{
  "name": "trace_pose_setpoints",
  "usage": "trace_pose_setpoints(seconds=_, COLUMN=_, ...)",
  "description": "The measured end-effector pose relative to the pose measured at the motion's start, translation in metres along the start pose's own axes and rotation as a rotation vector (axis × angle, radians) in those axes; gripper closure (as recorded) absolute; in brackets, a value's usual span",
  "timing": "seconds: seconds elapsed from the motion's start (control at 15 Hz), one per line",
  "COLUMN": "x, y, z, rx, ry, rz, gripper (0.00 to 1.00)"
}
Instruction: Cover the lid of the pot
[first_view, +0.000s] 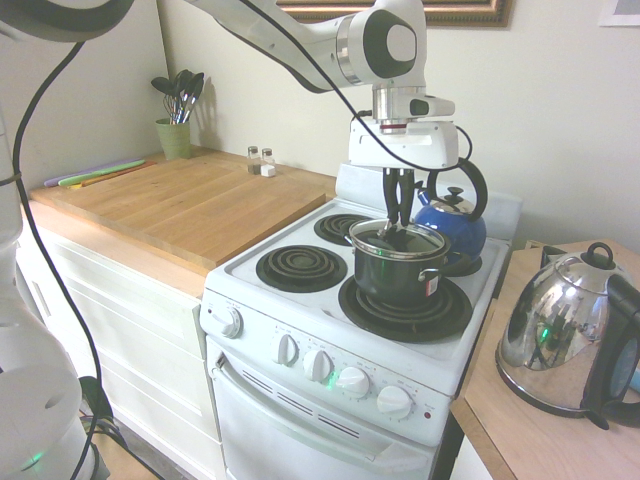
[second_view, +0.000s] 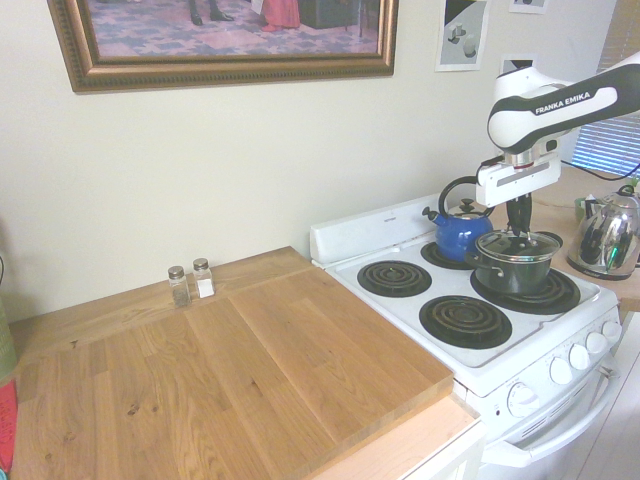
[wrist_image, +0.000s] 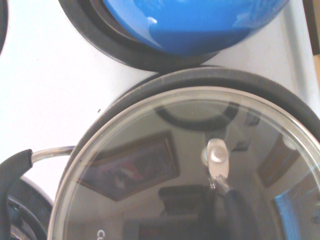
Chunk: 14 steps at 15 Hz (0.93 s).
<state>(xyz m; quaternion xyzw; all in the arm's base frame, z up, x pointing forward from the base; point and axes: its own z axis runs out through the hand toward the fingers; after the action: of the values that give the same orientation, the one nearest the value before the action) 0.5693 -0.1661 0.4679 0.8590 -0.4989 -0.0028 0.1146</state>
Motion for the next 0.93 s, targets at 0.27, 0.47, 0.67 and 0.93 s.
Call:
trace_pose_setpoints(seconds=0.27, x=-0.0011, y=-0.0029, z=-0.0020, rx=0.010, ry=0.006, rz=-0.004, gripper=1.00)
trace_pose_setpoints(seconds=0.47, x=-0.0002, y=-0.0056, z=-0.0012, rx=0.019, ry=0.014, rz=-0.006, gripper=1.00)
trace_pose_setpoints(seconds=0.67, x=0.0010, y=-0.0085, z=0.0011, rx=0.036, ry=0.028, rz=-0.008, gripper=1.00)
trace_pose_setpoints(seconds=0.93, x=-0.0006, y=-0.0061, z=0.0037, rx=0.024, ry=0.037, rz=-0.022, gripper=1.00)
